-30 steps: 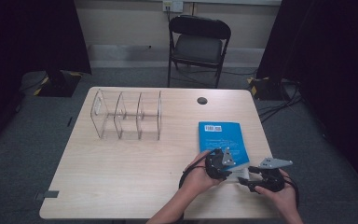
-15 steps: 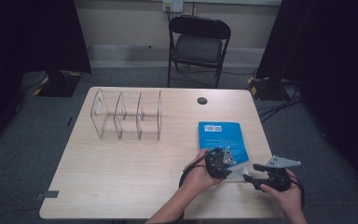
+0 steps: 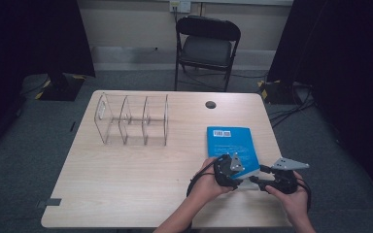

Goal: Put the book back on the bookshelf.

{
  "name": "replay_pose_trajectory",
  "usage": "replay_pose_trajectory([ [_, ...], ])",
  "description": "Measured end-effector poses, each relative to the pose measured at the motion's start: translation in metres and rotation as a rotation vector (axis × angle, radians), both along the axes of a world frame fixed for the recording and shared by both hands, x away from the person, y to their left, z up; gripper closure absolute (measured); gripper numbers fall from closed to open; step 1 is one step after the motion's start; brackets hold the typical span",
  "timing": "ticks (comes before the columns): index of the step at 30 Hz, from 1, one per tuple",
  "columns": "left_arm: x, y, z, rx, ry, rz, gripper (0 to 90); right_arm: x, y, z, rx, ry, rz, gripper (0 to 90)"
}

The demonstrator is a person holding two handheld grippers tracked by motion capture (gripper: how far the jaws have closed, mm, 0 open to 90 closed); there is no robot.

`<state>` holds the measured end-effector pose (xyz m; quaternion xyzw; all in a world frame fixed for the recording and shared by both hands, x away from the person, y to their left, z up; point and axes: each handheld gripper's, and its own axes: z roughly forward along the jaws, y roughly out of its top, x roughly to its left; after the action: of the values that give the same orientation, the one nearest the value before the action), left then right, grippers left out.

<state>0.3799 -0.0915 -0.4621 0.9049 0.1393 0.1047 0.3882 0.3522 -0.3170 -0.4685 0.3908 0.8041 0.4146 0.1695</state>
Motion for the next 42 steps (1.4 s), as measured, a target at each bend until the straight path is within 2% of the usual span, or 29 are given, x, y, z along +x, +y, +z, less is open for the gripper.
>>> replay_pose_trajectory([
  [3,0.0,-0.002,-0.001,0.016,-0.017,0.002,37.5,0.0,0.001,0.001,0.004,0.002,-0.004,38.3],
  [4,0.0,-0.005,-0.004,0.015,-0.04,0.006,36.8,0.0,0.001,0.002,0.006,0.004,-0.007,38.4],
  [5,0.0,-0.006,-0.003,0.046,-0.051,0.003,36.8,0.0,0.002,0.002,0.011,0.005,-0.009,39.3],
  [6,0.0,-0.008,-0.005,0.029,-0.066,0.014,36.6,0.0,0.002,0.003,0.017,0.014,-0.012,39.7],
  [7,0.0,-0.008,-0.005,0.029,-0.066,0.014,36.5,0.0,0.002,0.003,0.023,0.023,-0.017,39.8],
  [9,0.001,-0.011,-0.005,0.07,-0.085,0.015,35.3,0.0,0.002,0.003,0.039,0.037,-0.029,40.2],
  [11,0.003,-0.013,-0.006,0.056,-0.114,0.013,39.9,0.0,0.002,0.003,0.046,0.045,-0.035,40.3],
  [12,0.003,-0.012,-0.005,0.069,-0.104,0.011,40.3,0.0,0.002,0.002,0.043,0.041,-0.036,41.0],
  [14,0.003,-0.011,-0.004,0.055,-0.104,0.01,44.2,0.0,0.002,0.003,0.051,0.044,-0.037,41.1],
  [16,0.002,-0.011,-0.001,0.059,-0.095,0.005,52.8,-0.001,-0.002,0.004,0.082,0.037,-0.036,40.8],
  [17,0.002,-0.012,0.002,0.077,-0.098,-0.003,54.4,-0.001,-0.004,0.005,0.093,0.032,-0.032,39.5],
  [19,0.001,-0.014,0.006,0.095,-0.097,-0.002,60.2,-0.004,-0.01,0.006,0.082,0.0,-0.022,37.3],
  [22,0.003,-0.015,0.01,0.111,-0.079,0.006,63.9,-0.006,-0.019,0.002,0.076,0.004,-0.009,34.7],
  [23,0.003,-0.015,0.012,0.125,-0.067,0.005,64.4,-0.007,-0.02,0.0,0.063,0.008,0.004,33.8],
  [25,0.004,-0.015,0.014,0.127,-0.049,0.011,65.6,-0.009,-0.018,-0.005,-0.001,0.024,0.019,32.0],
  [27,0.004,-0.015,0.016,0.129,-0.035,0.017,66.9,-0.009,-0.016,-0.008,0.034,0.048,0.04,30.7],
  [29,0.006,-0.014,0.021,0.158,-0.027,0.012,67.8,-0.009,-0.013,-0.009,0.017,0.037,0.046,28.2],
  [30,0.006,-0.015,0.022,0.152,-0.016,0.021,68.2,-0.009,-0.012,-0.009,0.007,0.032,0.056,27.4],
  [32,0.008,-0.014,0.026,0.167,-0.009,0.018,69.0,-0.009,-0.012,-0.01,0.009,0.025,0.064,26.4],
  [36,0.01,-0.011,0.034,0.165,0.025,0.026,70.1,-0.011,-0.012,-0.011,0.017,0.011,0.084,22.4],
  [38,0.012,-0.009,0.038,0.162,0.028,0.025,70.5,-0.013,-0.013,-0.012,0.032,0.013,0.097,21.0],
  [42,0.015,-0.007,0.044,0.136,0.053,0.038,70.9,-0.015,-0.016,-0.015,0.049,-0.002,0.122,19.2],
])
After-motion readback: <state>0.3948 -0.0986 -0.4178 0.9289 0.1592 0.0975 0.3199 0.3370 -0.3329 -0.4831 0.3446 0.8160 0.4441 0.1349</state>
